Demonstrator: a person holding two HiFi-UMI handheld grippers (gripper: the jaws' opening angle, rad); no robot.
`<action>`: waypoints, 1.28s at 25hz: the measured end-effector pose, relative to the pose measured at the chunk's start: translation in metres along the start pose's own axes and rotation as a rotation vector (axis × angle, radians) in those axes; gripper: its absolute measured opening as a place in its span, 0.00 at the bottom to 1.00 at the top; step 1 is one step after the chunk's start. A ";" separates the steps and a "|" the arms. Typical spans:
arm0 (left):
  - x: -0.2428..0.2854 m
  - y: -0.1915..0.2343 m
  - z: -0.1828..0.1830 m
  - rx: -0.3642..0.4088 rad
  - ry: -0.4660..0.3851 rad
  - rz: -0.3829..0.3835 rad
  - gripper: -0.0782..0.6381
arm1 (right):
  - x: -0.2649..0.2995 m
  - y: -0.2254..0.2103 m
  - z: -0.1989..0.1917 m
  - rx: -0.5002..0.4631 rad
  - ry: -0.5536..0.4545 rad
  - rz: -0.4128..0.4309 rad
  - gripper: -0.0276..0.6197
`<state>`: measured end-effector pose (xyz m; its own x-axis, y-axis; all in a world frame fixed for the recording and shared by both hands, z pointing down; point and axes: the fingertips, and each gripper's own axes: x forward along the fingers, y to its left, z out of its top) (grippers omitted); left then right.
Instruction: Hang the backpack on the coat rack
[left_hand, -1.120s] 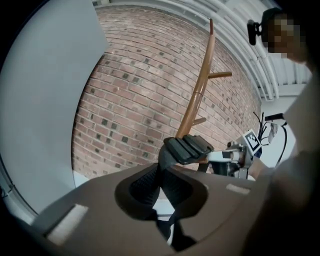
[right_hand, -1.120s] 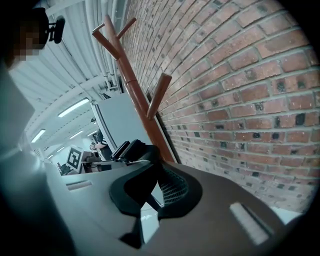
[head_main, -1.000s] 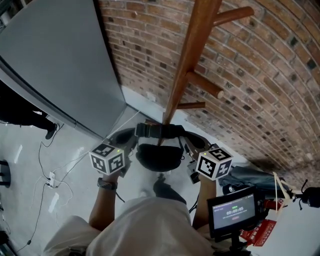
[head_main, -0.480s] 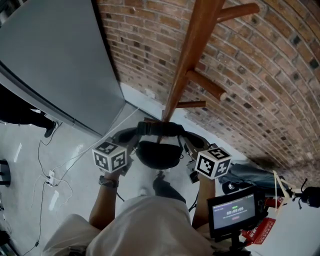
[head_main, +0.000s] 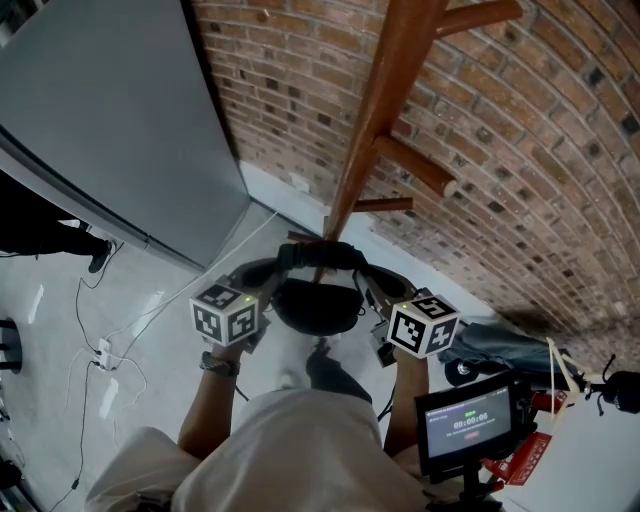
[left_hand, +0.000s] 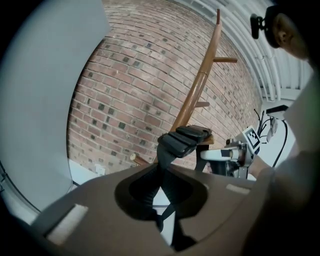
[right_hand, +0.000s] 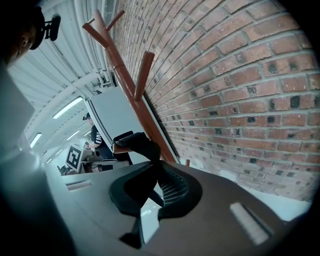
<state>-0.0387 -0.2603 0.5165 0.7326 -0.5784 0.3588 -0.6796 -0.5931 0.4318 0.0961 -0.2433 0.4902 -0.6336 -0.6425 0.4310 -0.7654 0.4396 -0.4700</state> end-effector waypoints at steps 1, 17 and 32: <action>0.001 -0.001 -0.002 -0.001 0.004 -0.002 0.12 | 0.001 0.000 -0.001 0.000 0.003 -0.001 0.05; 0.019 -0.007 -0.029 0.010 0.074 -0.041 0.12 | 0.011 -0.006 -0.021 0.011 0.044 -0.005 0.05; 0.029 -0.012 -0.036 0.002 0.097 -0.043 0.12 | 0.023 -0.006 -0.032 0.017 0.082 0.011 0.06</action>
<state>-0.0079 -0.2505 0.5514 0.7609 -0.4955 0.4189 -0.6477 -0.6173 0.4465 0.0821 -0.2402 0.5278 -0.6494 -0.5838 0.4874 -0.7570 0.4349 -0.4876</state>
